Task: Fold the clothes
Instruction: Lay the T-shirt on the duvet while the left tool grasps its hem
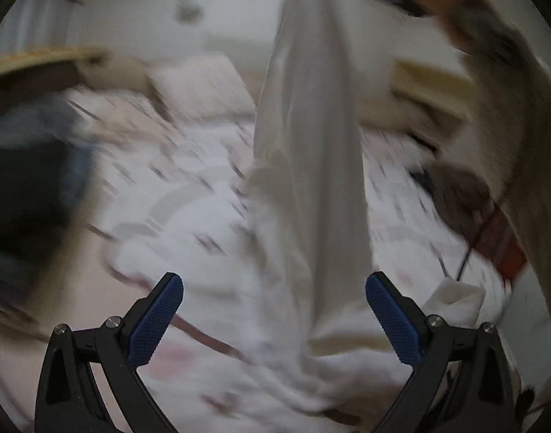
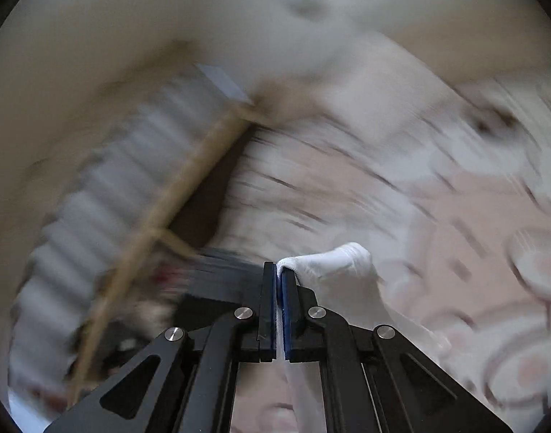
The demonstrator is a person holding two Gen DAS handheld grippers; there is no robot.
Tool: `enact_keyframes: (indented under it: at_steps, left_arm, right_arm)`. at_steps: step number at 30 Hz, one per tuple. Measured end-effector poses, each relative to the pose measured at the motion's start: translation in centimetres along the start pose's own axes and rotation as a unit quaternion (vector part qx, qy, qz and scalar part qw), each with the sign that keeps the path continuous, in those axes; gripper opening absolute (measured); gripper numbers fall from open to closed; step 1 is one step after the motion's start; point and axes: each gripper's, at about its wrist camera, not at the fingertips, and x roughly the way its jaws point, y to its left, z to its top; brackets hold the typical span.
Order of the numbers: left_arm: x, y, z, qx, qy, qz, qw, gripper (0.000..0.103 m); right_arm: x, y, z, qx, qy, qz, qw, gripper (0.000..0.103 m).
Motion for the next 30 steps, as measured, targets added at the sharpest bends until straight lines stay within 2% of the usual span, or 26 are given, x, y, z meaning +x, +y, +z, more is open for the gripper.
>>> enact_keyframes:
  at_steps: [2,5,7,9,12,15,18,21,23,26,30]
  left_arm:
    - [-3.7,1.7,1.8,-0.009,-0.046,0.032,0.9984,0.103]
    - [-7.6,3.2,3.2,-0.011,-0.087,0.070,0.9938,0.103]
    - [-9.2,3.6,3.2,-0.007,-0.101,0.087,0.9910,0.103]
    - [-10.4,3.8,2.5,-0.005,-0.103,0.092,0.9904,0.103]
    - [-10.5,3.8,0.2,-0.003,-0.080,0.084,0.9933,0.103]
    - [-8.9,3.0,-2.4,0.014,-0.040,0.073,0.9964,0.103]
    - [-7.2,2.0,-4.4,0.034,-0.005,0.067,0.9971,0.103]
    - [-5.4,1.2,-5.2,0.051,0.019,0.054,0.9970,0.103]
    - [-4.1,0.6,-5.4,0.057,0.032,0.044,0.9969,0.103]
    - [-1.9,-0.5,-5.4,0.058,0.052,0.025,0.9967,0.102]
    - [0.6,-3.2,-6.5,0.084,0.076,-0.002,0.9936,0.101]
  right_arm:
    - [-3.4,6.9,1.4,-0.074,-0.035,0.057,0.995,0.003]
    - [-8.6,13.6,1.1,-0.149,-0.067,0.118,0.979,0.003]
    - [-11.5,15.7,-0.7,-0.186,-0.082,0.118,0.972,0.003]
    - [-13.0,15.6,-2.8,-0.195,-0.081,0.102,0.972,0.003]
    - [-13.7,12.5,-7.1,-0.170,-0.054,0.077,0.981,0.003]
    - [-12.7,6.4,-12.6,-0.109,-0.008,0.041,0.993,0.003]
    - [-11.2,-1.0,-18.8,-0.018,0.048,-0.014,0.999,0.003]
    - [-9.7,-7.0,-24.3,0.075,0.098,-0.065,0.990,0.003]
    - [-9.1,-9.8,-28.0,0.111,0.119,-0.095,0.982,0.003]
    - [-9.1,-12.0,-31.4,0.155,0.126,-0.100,0.975,0.003]
    - [-9.4,-13.2,-32.5,0.180,0.116,-0.095,0.972,0.003]
